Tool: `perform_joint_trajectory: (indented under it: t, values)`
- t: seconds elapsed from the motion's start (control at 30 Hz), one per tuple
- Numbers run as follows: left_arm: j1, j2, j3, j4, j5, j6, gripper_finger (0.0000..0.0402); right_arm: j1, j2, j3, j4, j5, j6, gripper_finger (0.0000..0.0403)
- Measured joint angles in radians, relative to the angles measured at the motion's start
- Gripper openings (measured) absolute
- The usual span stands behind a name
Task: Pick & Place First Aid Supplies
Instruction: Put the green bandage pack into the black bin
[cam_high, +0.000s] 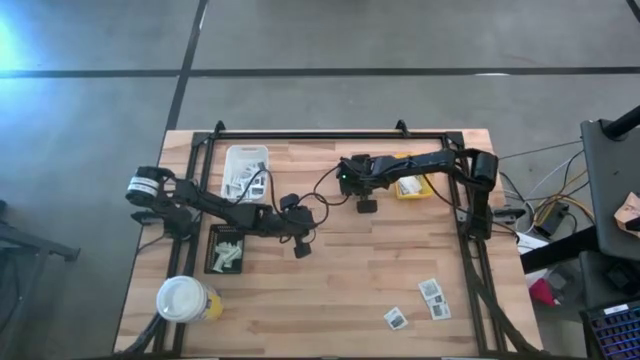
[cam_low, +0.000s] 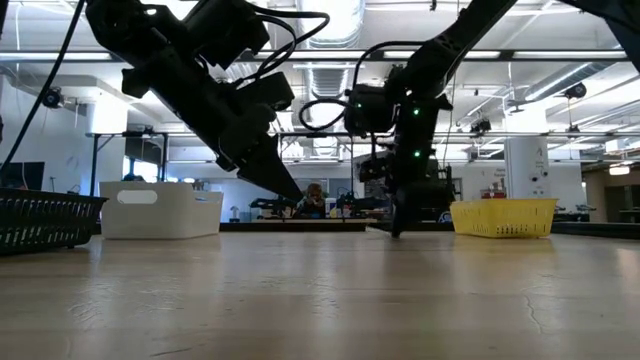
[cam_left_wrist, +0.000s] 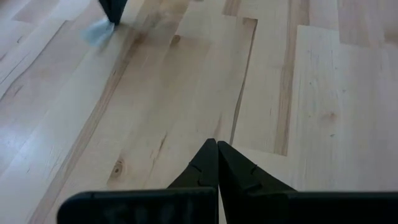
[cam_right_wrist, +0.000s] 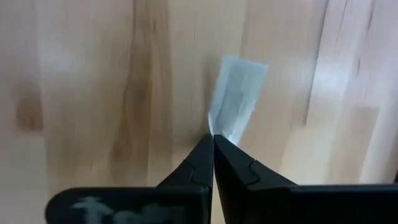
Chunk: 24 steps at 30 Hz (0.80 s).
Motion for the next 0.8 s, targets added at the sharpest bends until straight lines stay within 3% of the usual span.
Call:
perform_joint_trajectory:
  t: [0.33,0.57,0.8]
  values:
    - [0.000,0.000,0.000,-0.003,0.000,-0.009,0.0000,0.038,-0.114,-0.006,-0.090,-0.030,0.086,0.0008]
    - [0.000,0.000,0.000,-0.018,0.018,-0.011,0.0000,0.128,-0.175,-0.013,-0.163,-0.204,0.158,0.0008]
    - [0.000,0.000,0.000,-0.003,0.152,0.087,0.0009,0.247,-0.214,-0.043,-0.164,-0.354,0.178,0.0008]
